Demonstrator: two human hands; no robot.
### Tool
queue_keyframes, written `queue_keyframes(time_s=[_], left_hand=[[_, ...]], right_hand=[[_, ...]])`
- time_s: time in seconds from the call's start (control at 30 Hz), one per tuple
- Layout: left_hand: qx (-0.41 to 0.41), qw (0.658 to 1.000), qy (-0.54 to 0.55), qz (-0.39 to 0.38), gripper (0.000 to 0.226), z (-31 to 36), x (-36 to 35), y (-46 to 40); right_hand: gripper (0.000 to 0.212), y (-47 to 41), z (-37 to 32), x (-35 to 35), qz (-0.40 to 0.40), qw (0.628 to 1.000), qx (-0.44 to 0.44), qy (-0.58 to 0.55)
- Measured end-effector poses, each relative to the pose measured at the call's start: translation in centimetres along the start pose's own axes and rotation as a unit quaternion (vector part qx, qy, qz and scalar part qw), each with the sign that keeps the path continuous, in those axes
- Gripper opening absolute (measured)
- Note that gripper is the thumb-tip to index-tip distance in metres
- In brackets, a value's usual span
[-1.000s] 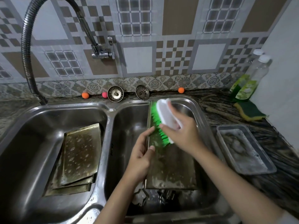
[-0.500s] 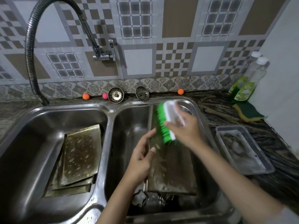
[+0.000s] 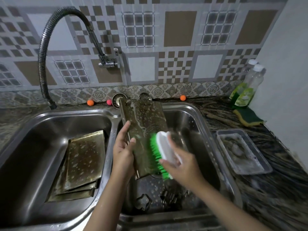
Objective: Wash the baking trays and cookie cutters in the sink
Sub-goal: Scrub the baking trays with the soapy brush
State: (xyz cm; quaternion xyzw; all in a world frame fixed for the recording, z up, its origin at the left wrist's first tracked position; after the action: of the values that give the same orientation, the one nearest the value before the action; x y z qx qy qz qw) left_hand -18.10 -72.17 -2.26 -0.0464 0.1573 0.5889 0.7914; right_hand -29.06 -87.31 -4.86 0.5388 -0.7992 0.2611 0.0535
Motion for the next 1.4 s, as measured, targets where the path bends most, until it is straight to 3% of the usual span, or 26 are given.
queue_keyframes(time_s=[0.13, 0.3, 0.43, 0.53, 0.77, 0.93, 1.13, 1.2, 1.27, 1.33, 1.4], left_hand=[[0.004, 1.0, -0.009, -0.019, 0.054, 0.3, -0.8, 1.9], [-0.026, 0.998, -0.049, 0.005, 0.054, 0.3, -0.6, 2.5], [-0.035, 0.996, -0.083, -0.014, 0.053, 1.2, 1.7, 3.0], [-0.048, 0.991, -0.114, -0.046, 0.057, 1.6, 2.1, 3.5], [-0.044, 0.954, -0.268, -0.124, 0.076, 0.7, 1.5, 5.2], [-0.038, 0.934, -0.32, -0.155, 0.085, 0.0, 1.3, 6.4], [-0.046, 0.905, -0.39, -0.167, 0.089, -1.4, 0.7, 7.2], [-0.037, 0.915, -0.362, -0.177, 0.085, -1.8, 0.4, 7.7], [-0.007, 0.943, -0.294, -0.155, 0.077, -1.8, 0.5, 7.9], [0.013, 0.963, -0.257, -0.079, 0.06, -1.5, 1.5, 7.5], [0.034, 0.96, -0.278, -0.004, 0.046, -1.5, 3.0, 6.7]], right_hand=[[0.082, -1.1, 1.0, 1.5, 0.085, 0.994, -0.062, 0.012], [0.084, 3.0, -3.4, -2.2, 0.006, 0.999, 0.022, -0.035], [0.076, 2.4, -0.3, 1.1, 0.043, 0.997, -0.057, -0.018], [0.071, 0.4, -1.6, 2.2, 0.072, 0.997, -0.02, 0.008], [0.046, -3.7, -6.5, -1.0, -0.031, 0.999, -0.018, 0.029], [0.045, -4.0, -6.4, -2.9, -0.015, 0.999, -0.041, 0.031], [0.034, -2.6, -5.7, -2.8, 0.133, 0.98, -0.127, -0.078], [0.034, -2.2, -5.1, -2.4, 0.167, 0.969, -0.152, -0.096], [0.036, -2.1, -4.6, -1.4, 0.192, 0.961, -0.161, -0.12], [0.038, -2.2, -4.2, -0.1, 0.194, 0.954, -0.17, -0.152], [0.039, -2.3, -4.1, 1.1, 0.179, 0.951, -0.176, -0.179]])
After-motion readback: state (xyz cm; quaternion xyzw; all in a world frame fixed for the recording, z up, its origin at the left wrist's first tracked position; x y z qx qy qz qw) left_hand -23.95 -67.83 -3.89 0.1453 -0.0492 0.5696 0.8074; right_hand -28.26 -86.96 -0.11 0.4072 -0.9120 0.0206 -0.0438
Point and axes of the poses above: each hand's wrist, its own y-axis away from the middle knuckle, its own x-axis out of the back of the hand, z = x × y, the point moved 3 cm from there along -y, towards the middle knuckle, and after that the axes turned 9 degrees about x, right-handed, at the moved point
